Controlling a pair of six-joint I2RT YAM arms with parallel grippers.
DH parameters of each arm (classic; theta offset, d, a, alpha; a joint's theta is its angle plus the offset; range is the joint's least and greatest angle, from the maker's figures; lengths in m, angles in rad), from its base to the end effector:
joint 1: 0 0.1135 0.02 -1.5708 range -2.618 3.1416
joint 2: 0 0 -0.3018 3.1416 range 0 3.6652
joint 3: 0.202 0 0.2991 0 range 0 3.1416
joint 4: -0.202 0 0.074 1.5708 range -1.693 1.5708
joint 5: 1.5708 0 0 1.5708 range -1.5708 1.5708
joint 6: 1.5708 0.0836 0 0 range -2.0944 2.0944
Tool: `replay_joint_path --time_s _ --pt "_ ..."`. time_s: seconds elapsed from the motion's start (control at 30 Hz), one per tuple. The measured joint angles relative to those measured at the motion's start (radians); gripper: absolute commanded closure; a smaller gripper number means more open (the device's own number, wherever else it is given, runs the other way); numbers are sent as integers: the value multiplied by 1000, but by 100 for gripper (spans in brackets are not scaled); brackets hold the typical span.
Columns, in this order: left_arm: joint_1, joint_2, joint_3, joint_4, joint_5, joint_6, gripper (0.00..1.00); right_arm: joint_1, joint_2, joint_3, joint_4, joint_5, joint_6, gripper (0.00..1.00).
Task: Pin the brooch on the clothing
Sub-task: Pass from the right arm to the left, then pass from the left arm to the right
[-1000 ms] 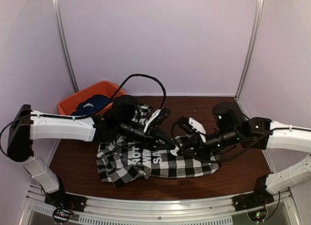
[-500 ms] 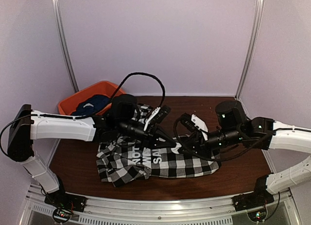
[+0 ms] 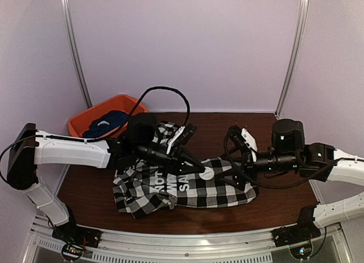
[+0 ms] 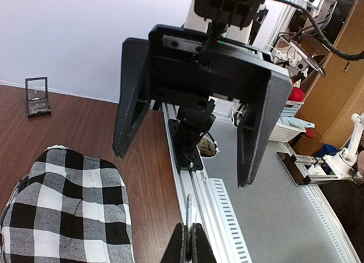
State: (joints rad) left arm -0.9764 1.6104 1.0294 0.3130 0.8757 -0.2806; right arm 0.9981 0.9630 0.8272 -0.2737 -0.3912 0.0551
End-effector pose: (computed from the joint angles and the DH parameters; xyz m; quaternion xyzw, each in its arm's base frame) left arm 0.1892 -0.3945 0.2706 0.4872 0.5894 -0.5956 0.2459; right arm 0.1276 0.2567 0.3208 -0.4675 0.6822 0.4109 0.3835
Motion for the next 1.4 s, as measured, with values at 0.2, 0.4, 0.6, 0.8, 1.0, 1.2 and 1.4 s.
replay_joint_path --time_s 0.2,0.4,0.6,0.8,1.0,1.2,1.4 --pt "18 -27 -53 91 -32 -52 100 0 -41 -96 96 19 25 14" --pt "32 -36 -90 168 -63 -96 100 0 -4 -150 213 26 64 21" --pt "37 -49 -121 219 -90 -119 100 0 55 -149 300 30 76 29" --pt "49 -71 -161 299 -108 -150 100 0 54 -152 364 45 84 35" --pt "57 -80 -189 373 -114 -179 100 0 2 -225 492 70 118 29" --pt "60 -97 -207 409 -117 -190 100 0 0 -276 584 119 172 22" --pt "61 -101 -208 448 -115 -194 100 0 -47 -308 629 201 221 18"
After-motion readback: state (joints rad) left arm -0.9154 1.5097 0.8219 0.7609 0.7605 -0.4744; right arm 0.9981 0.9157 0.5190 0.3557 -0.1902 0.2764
